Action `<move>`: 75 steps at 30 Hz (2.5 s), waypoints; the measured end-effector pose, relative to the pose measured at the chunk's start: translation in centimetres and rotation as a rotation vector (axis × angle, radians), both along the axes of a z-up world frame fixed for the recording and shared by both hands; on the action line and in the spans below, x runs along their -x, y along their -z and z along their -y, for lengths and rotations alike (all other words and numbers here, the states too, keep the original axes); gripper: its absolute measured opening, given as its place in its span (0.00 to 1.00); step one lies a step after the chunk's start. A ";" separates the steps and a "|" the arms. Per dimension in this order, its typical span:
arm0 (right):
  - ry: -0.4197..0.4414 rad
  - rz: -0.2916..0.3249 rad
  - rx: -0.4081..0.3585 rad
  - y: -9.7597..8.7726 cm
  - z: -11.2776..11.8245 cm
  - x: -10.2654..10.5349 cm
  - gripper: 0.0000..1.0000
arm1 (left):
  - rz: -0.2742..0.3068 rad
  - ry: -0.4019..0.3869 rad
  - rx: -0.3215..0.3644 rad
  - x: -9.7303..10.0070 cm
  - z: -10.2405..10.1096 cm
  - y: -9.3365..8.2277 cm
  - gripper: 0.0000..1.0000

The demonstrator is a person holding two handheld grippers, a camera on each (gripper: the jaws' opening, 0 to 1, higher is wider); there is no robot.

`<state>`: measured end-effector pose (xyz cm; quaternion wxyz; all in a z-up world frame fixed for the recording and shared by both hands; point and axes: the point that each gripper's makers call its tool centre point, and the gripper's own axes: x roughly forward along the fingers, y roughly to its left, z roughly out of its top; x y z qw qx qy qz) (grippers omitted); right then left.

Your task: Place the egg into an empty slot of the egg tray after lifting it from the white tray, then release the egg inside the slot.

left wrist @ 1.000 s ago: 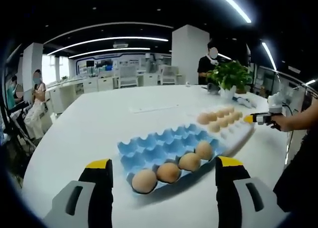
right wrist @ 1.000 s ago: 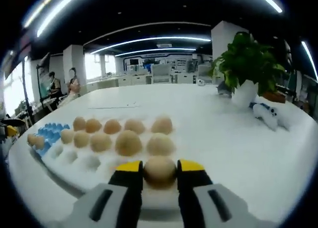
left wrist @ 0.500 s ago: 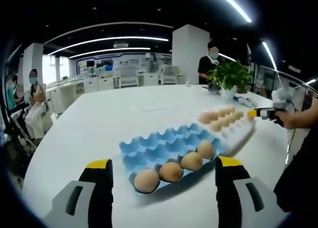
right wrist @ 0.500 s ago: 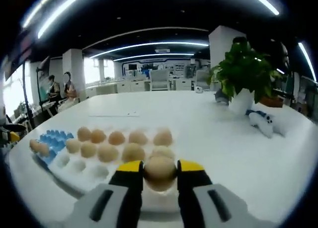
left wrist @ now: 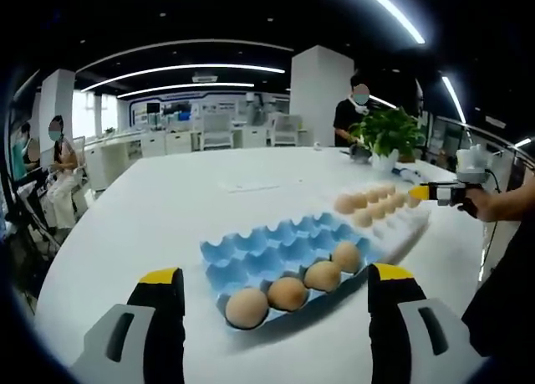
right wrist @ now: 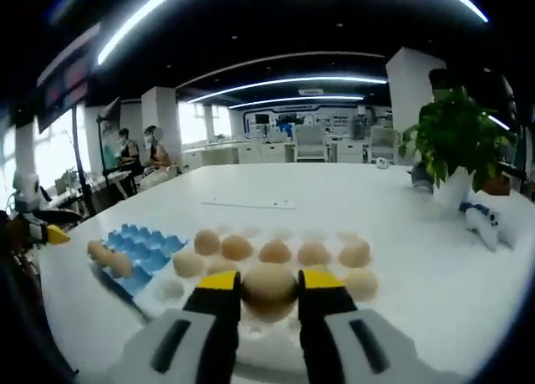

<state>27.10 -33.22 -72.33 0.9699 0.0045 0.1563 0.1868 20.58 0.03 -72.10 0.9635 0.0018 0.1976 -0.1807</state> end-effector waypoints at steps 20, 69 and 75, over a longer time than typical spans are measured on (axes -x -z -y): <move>-0.329 -0.031 -0.004 1.7 -12.6 1.4 0.26 | -0.025 -0.006 0.025 0.2 -0.2 0.6 0.96; -0.511 -0.036 0.099 5.5 -17.8 2.5 0.27 | -0.016 -0.050 0.013 0.2 -1.5 0.5 0.91; -0.502 -0.032 0.103 5.5 -17.6 2.3 0.28 | -0.019 -0.044 0.016 0.2 -1.4 0.5 0.90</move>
